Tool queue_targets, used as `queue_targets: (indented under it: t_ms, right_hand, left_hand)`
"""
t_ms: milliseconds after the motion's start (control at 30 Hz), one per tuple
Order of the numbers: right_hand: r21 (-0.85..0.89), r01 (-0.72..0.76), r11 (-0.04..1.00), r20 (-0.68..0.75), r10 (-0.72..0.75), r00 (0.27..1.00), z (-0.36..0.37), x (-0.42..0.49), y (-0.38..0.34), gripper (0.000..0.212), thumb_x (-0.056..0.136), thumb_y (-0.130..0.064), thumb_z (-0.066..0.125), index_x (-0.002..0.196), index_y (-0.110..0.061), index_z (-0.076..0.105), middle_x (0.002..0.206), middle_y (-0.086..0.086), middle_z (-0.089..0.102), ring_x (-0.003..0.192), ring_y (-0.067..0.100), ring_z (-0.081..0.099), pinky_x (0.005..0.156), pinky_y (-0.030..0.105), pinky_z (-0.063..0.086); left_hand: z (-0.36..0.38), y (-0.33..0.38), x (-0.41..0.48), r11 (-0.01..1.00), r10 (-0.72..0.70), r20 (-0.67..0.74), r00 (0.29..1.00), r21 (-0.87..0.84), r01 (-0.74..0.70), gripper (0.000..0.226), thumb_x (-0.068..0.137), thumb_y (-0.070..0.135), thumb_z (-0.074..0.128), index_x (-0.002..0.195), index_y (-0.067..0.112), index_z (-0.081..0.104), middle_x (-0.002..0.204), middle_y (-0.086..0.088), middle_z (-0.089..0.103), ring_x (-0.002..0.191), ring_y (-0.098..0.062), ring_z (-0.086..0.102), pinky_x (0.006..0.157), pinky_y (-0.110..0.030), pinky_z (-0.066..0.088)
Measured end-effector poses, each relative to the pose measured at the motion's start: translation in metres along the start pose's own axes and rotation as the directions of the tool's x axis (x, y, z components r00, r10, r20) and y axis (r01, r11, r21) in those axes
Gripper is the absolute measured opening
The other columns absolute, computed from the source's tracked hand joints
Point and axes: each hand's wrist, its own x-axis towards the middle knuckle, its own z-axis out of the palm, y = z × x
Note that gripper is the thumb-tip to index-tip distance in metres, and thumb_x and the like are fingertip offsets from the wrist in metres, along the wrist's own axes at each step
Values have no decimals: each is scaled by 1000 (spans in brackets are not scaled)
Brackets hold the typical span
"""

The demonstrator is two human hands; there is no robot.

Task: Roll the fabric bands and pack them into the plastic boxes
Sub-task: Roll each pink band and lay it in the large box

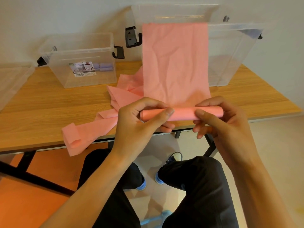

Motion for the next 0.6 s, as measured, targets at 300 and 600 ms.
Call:
queue_targets:
  t_ms: [300,600]
  right_hand:
    - [-4,2,1000,12,-2,1000,0,1,0,28,79,-22,73,105,-12,67,83,9,69,63,27,67,51,30,54]
    - [-29,41,999,-58,-43,997,3,5,-1,12,82,-18,71,91,-10,68,72,7,68,53,21,67,50,25,55]
  left_hand:
    - [-1,-3,1,999,16,5,1000,28,-16,15,84,-3,74,98,0,70,74,-13,74,64,-27,74,58,-28,59]
    - [-2,-1,0,1000,-10,32,999,12,9,23,81,7,75,102,1,69,78,-12,75,67,-29,75,60,-30,60]
